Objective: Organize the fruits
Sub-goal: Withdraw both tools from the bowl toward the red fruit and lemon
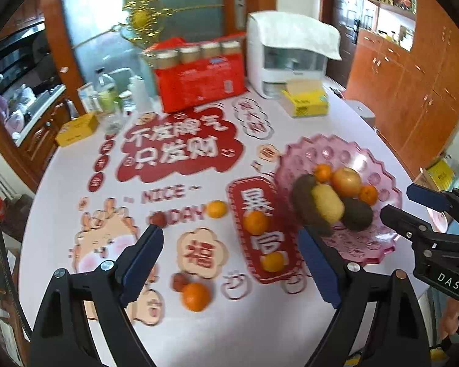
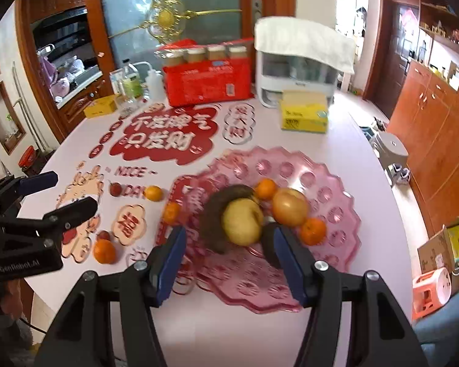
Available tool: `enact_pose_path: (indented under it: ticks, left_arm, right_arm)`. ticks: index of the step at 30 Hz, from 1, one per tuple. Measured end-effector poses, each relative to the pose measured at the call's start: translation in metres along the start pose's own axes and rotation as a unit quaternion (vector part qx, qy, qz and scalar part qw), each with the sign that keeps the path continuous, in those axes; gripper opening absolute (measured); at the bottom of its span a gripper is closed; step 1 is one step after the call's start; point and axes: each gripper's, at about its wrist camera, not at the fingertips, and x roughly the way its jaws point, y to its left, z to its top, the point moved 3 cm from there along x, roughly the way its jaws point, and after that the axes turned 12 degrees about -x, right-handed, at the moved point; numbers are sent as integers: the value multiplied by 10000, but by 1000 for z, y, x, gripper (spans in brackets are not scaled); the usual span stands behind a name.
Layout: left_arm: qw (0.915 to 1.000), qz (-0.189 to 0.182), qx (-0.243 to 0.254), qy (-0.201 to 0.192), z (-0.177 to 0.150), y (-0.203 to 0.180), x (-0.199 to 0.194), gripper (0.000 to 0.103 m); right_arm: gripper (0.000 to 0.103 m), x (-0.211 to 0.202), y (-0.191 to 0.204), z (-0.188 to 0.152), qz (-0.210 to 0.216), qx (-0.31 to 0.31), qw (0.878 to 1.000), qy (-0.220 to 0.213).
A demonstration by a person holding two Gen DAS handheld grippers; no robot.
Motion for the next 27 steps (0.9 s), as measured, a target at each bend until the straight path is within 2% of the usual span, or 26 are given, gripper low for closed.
enact_pose_path:
  ticks: [7,14,21,27]
  left_arm:
    - [9994,242,-151,-197,20,64,-17,90]
    - [9990,365,-168,-192,37,120,-11,90]
    - [9994,313,-75,159,43,153,34,90]
    - [9980,126,87,613,34,158,92,90]
  right_arm:
    - [60,2,45,25,86,-87,9999,-89]
    - [60,18,86,44,111,-86,9999,-26]
    - [60,52,112,58,132,53,9999,89]
    - [60,91,122,66,236,191,9993,237]
